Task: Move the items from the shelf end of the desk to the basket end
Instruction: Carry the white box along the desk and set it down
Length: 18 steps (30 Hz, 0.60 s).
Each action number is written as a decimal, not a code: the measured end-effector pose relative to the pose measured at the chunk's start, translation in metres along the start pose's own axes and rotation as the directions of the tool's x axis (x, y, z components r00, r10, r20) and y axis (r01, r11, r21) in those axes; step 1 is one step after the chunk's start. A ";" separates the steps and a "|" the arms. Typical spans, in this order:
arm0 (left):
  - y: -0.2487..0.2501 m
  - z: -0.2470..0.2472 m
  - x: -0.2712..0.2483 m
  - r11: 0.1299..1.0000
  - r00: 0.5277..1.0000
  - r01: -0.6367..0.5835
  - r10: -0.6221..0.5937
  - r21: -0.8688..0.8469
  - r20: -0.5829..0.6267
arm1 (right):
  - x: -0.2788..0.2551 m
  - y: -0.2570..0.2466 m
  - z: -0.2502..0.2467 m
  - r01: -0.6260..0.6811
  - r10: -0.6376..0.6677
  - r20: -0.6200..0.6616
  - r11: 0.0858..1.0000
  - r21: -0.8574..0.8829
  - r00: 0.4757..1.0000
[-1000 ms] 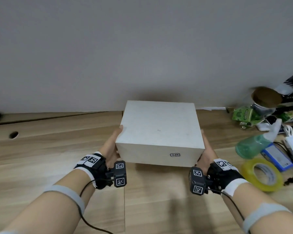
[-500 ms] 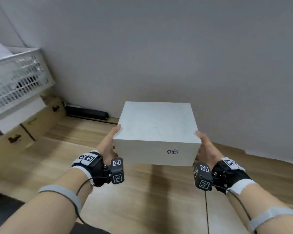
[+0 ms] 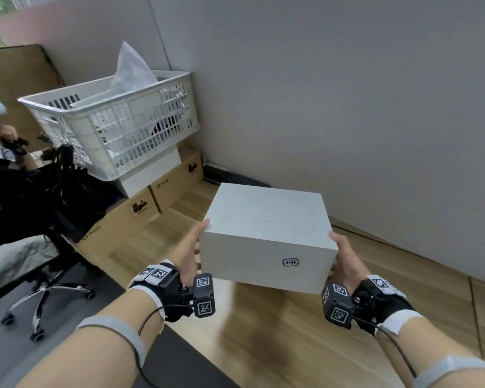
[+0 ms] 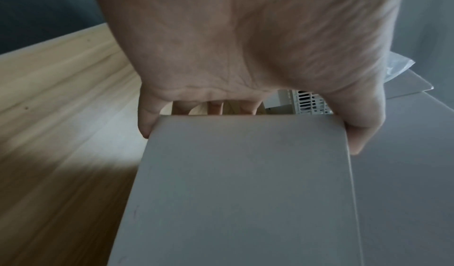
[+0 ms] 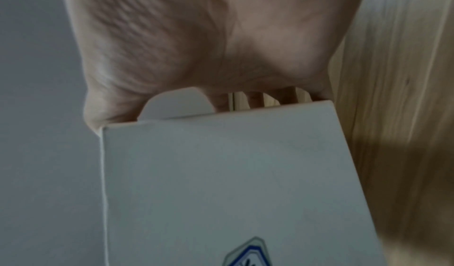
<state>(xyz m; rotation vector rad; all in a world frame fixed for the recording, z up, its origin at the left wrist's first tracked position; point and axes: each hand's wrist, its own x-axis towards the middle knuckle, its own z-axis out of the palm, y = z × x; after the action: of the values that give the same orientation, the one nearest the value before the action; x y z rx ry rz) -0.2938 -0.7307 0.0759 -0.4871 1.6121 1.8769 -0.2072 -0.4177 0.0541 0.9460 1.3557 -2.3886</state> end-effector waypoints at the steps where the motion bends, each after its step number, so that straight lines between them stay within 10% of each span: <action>1: 0.004 -0.008 0.009 1.000 1.000 0.009 -0.009 0.004 -0.023 | 0.012 0.002 0.007 -0.008 0.008 -0.012 1.000 0.000 1.000; 18: 0.067 -0.113 0.184 0.994 0.988 0.094 -0.087 0.054 -0.125 | 0.197 0.008 0.136 -0.211 0.214 -0.093 0.976 0.042 0.972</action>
<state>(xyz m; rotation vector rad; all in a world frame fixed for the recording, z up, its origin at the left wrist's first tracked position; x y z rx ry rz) -0.4875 -0.8077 -0.0116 -0.6501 1.6904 1.7569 -0.4107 -0.5147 -0.0279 1.1674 1.1833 -2.2354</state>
